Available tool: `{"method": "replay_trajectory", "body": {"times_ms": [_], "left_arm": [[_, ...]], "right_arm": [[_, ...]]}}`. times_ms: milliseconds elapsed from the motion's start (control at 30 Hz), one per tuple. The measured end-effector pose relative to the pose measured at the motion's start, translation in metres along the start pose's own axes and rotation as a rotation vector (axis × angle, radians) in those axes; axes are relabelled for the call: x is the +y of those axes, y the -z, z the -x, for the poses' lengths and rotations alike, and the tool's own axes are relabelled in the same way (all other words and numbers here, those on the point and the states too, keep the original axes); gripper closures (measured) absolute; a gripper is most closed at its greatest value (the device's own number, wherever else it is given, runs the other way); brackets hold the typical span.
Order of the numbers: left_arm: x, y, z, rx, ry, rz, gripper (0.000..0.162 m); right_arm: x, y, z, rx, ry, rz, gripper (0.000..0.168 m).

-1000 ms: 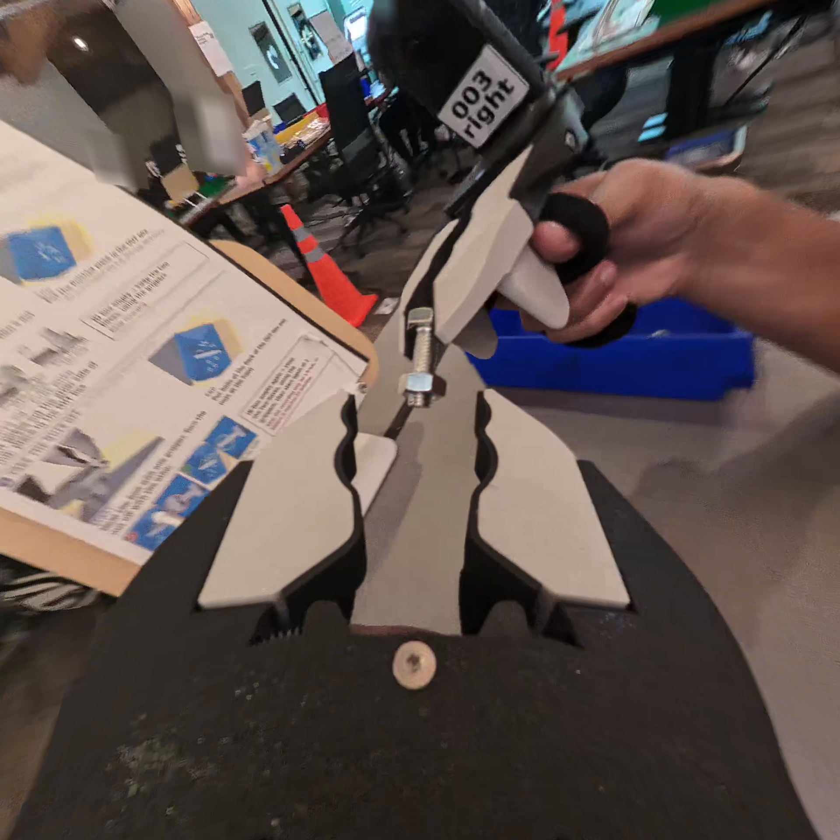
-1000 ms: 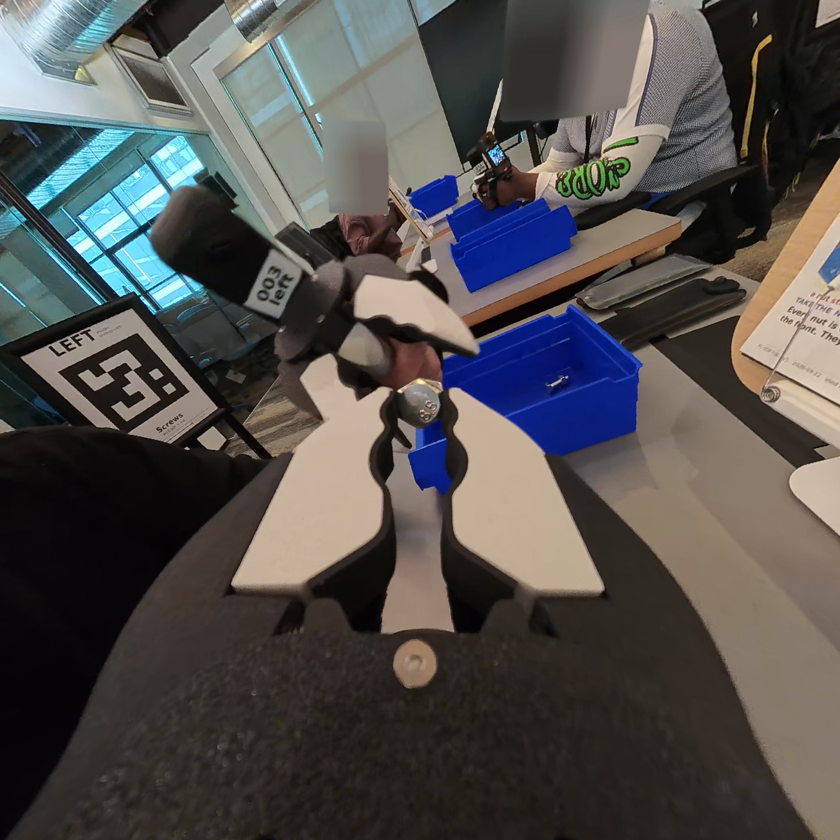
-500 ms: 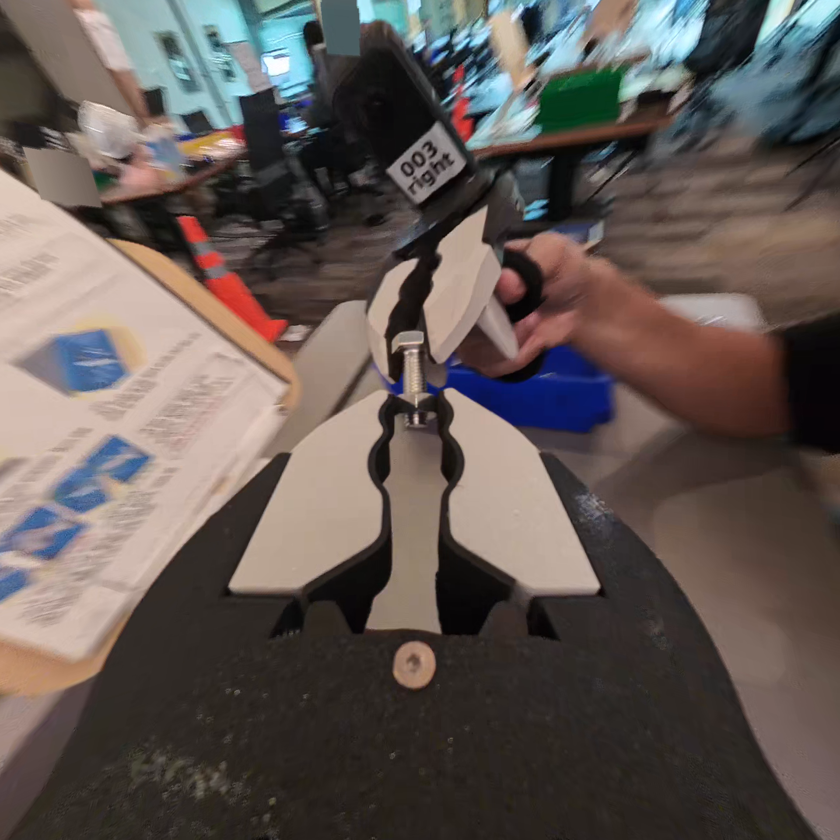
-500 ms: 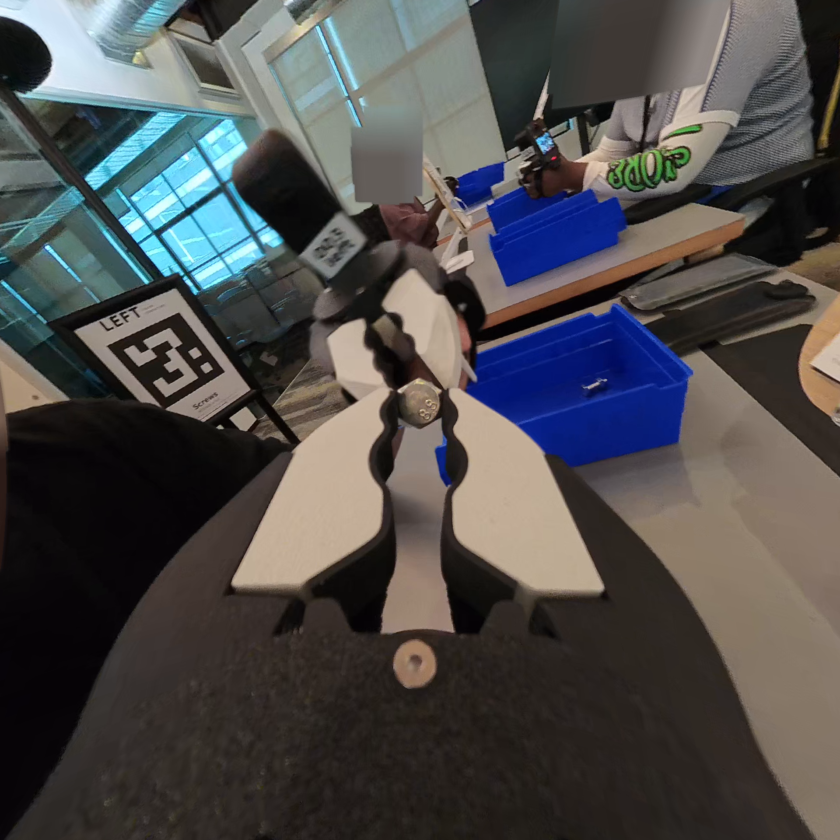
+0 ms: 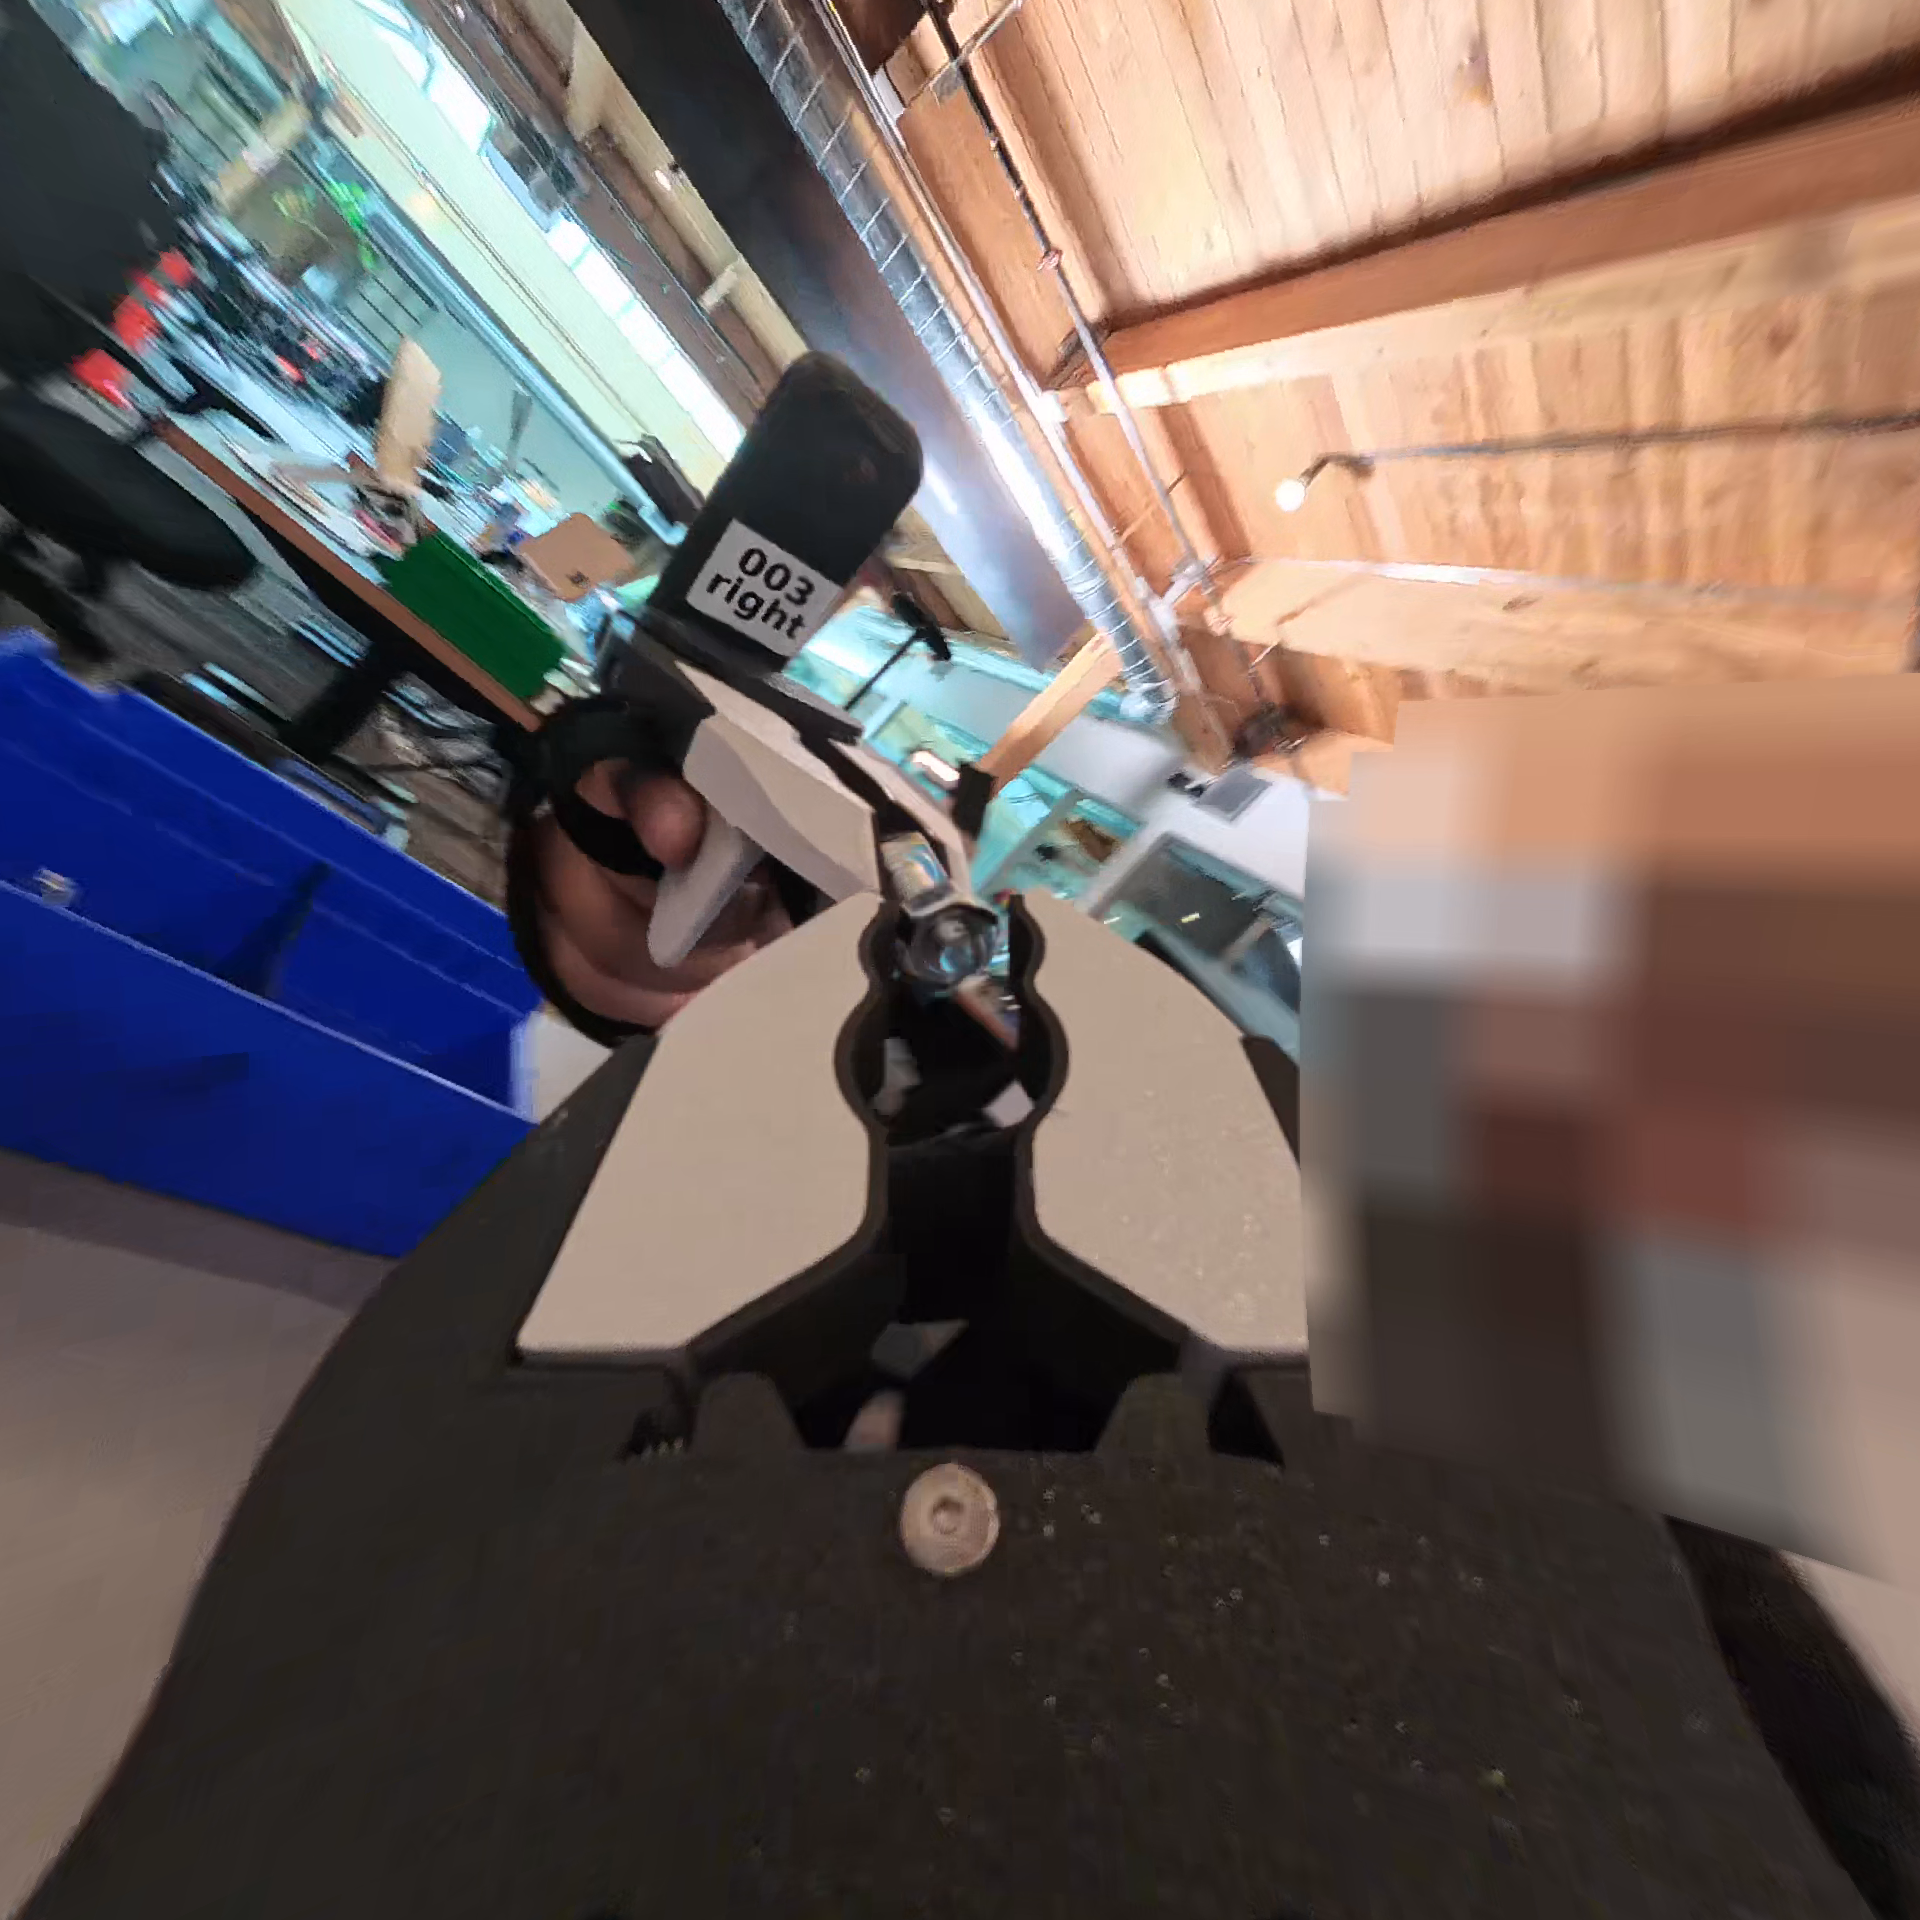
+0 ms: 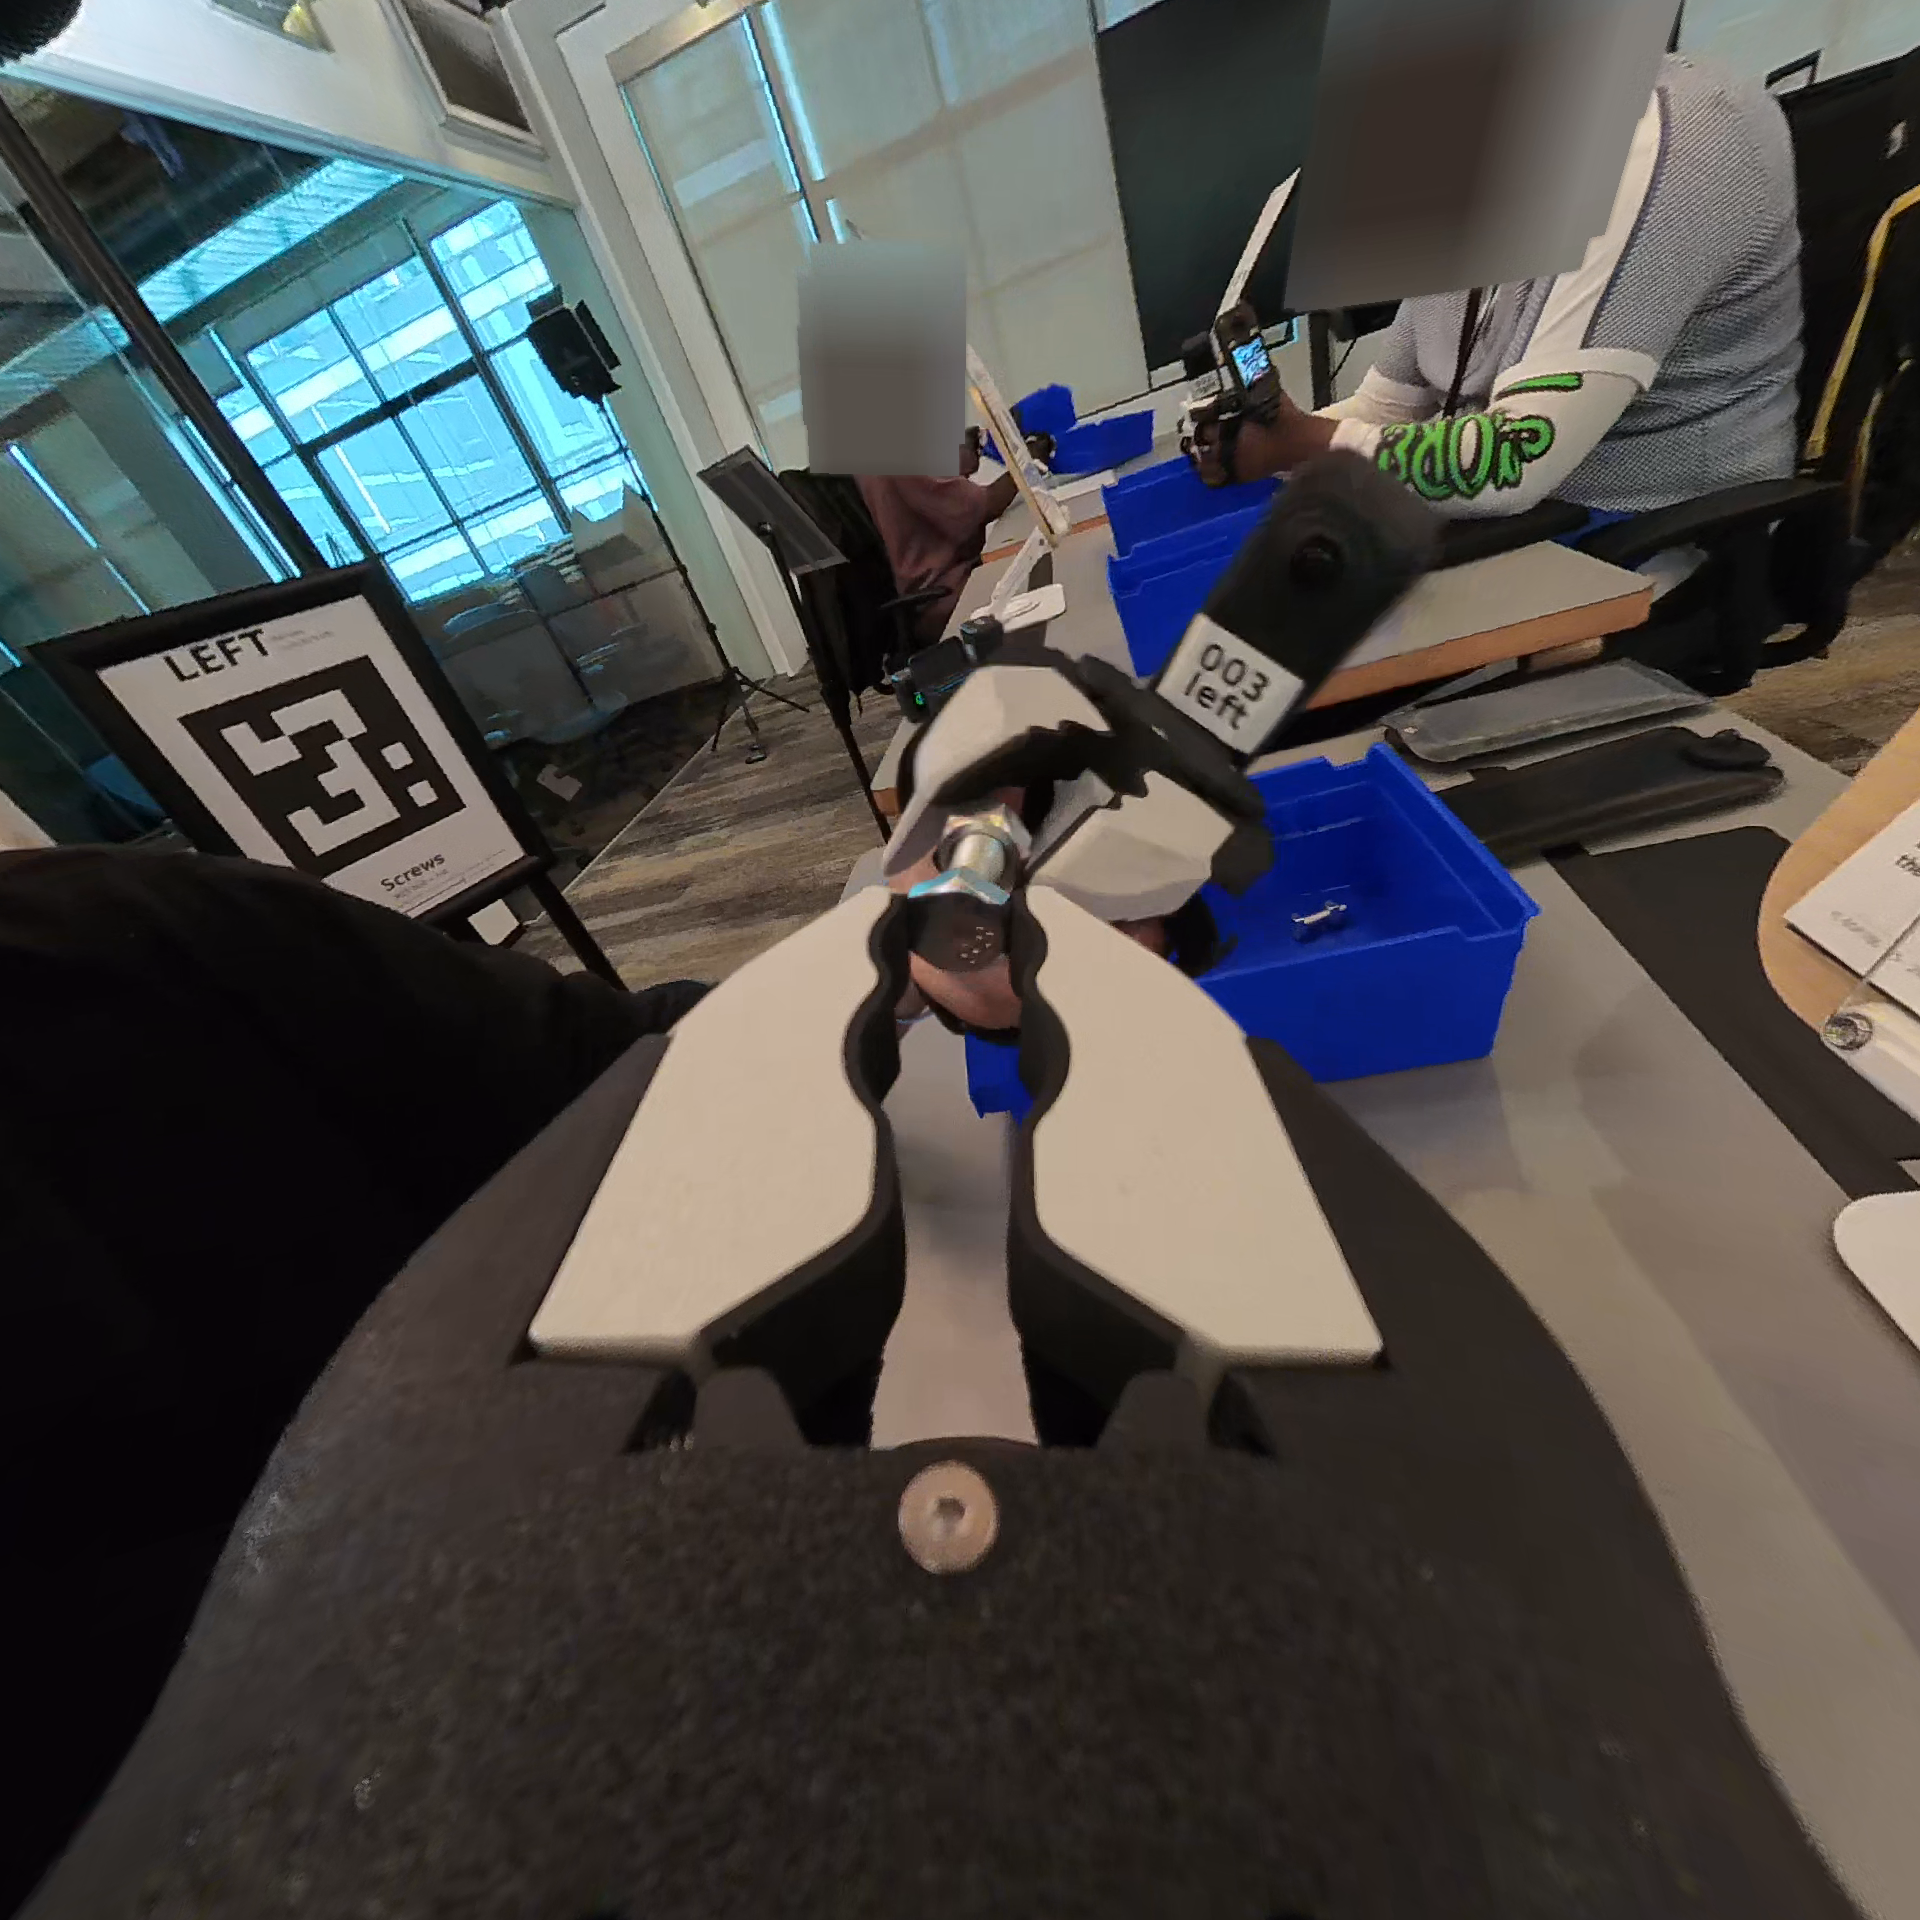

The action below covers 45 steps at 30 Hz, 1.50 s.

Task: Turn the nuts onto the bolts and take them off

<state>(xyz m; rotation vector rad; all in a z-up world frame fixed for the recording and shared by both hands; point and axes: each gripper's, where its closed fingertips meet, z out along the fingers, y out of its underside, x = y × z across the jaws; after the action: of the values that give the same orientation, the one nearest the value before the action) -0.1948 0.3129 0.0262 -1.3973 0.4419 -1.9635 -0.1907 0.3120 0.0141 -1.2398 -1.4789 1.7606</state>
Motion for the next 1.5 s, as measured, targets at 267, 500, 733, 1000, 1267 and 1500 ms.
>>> {"method": "replay_trajectory", "body": {"times_ms": [267, 500, 733, 1000, 1267, 1500], "left_arm": [[-0.004, 0.014, 0.020, -0.756, -0.981, 0.246, 0.109], [0.006, 0.016, 0.026, -1.096, -1.454, 0.530, 0.127], [0.007, 0.015, 0.025, -1.163, -1.591, 0.587, 0.143], [0.015, 0.013, 0.020, -0.944, -1.211, 0.492, 0.144], [0.025, 0.008, 0.001, -0.457, -0.461, 0.292, 0.145], [0.025, 0.009, 0.013, -0.309, -0.109, 0.222, 0.145]], "right_arm": [[-0.002, 0.006, -0.011, -0.010, -0.133, -0.044, 0.150], [0.005, 0.000, -0.009, -0.029, -0.155, -0.009, 0.150], [0.011, -0.005, -0.009, -0.031, -0.161, 0.030, 0.150], [0.015, -0.007, -0.003, -0.042, -0.113, 0.058, 0.150], [0.018, -0.013, 0.012, -0.072, -0.019, 0.099, 0.150], [0.021, -0.008, 0.003, 0.001, -0.021, 0.135, 0.150]]}}
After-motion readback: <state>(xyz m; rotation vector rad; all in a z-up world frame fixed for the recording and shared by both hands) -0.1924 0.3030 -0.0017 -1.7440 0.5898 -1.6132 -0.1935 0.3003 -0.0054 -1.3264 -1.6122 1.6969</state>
